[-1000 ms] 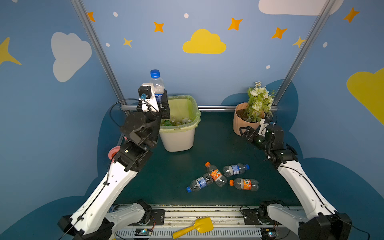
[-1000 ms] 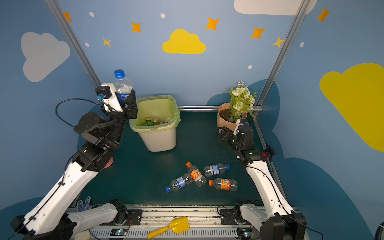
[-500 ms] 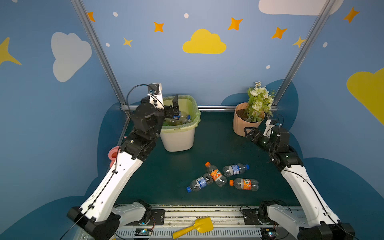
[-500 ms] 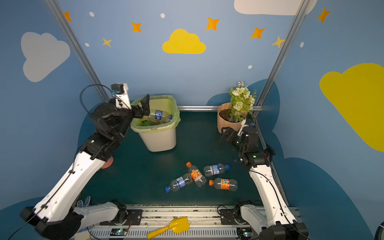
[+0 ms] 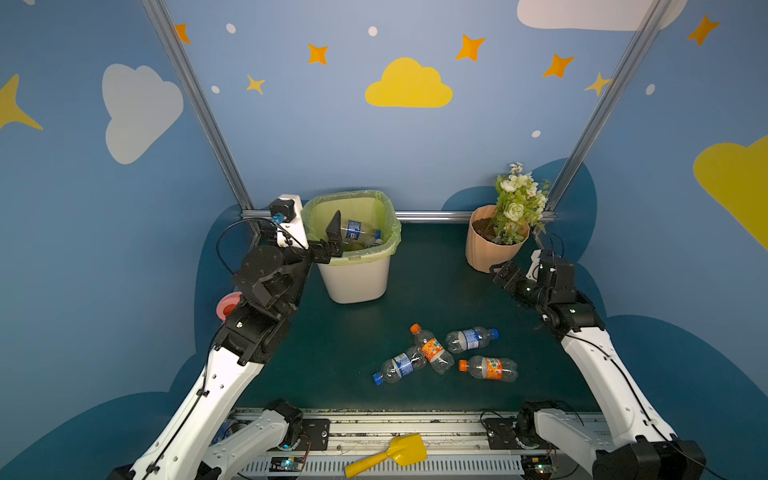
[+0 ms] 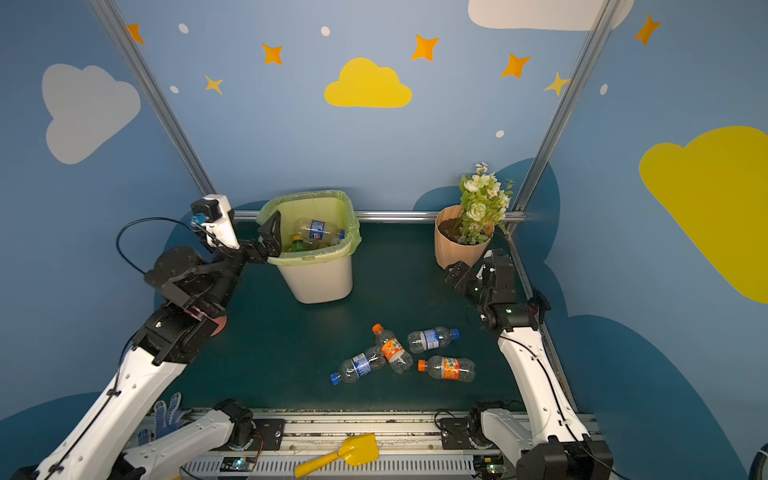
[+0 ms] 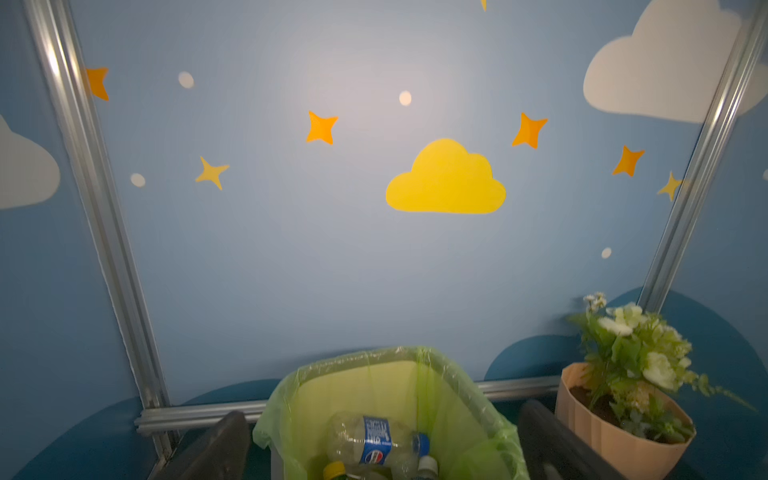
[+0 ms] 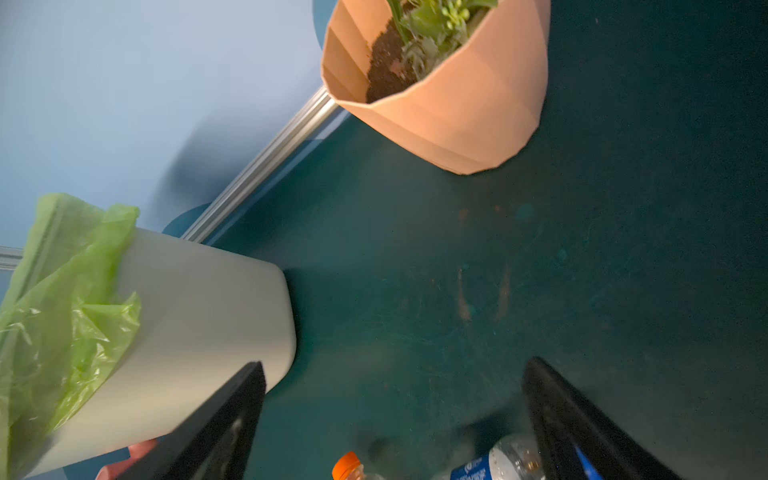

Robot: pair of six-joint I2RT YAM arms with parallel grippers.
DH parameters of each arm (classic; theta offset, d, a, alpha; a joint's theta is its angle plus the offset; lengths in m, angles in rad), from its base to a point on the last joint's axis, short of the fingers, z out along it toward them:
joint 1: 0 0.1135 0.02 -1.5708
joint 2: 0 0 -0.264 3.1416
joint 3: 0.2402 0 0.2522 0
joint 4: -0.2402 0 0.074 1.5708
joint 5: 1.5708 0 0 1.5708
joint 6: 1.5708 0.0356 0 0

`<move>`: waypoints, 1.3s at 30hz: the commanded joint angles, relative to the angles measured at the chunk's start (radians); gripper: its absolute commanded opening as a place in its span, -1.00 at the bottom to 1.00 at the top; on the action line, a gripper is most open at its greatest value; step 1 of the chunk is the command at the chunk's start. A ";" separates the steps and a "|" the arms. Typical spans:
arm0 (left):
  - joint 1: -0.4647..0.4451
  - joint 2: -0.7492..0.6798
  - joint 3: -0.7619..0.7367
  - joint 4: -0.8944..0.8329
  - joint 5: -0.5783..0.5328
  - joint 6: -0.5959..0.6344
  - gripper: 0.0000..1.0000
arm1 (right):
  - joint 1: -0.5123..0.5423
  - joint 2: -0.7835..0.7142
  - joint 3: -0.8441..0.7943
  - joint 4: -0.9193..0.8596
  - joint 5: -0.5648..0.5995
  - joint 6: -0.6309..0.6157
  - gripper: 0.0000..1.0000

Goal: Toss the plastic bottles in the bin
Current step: 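Carry the blue-capped bottle over the bin with the left gripper and release, then lower the right gripper onto the orange-labelled bottle and close on it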

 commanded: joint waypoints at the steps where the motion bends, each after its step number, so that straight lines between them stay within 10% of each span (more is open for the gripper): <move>1: 0.004 -0.039 -0.028 -0.049 0.022 -0.038 1.00 | -0.003 0.007 -0.040 -0.092 -0.008 0.055 0.91; 17: -0.078 -0.041 -0.169 -0.108 0.113 -0.059 1.00 | -0.006 -0.122 -0.145 -0.382 0.102 0.227 0.94; 39: -0.089 -0.046 -0.246 -0.057 0.048 0.040 1.00 | 0.116 -0.130 -0.126 -0.780 -0.046 0.641 0.93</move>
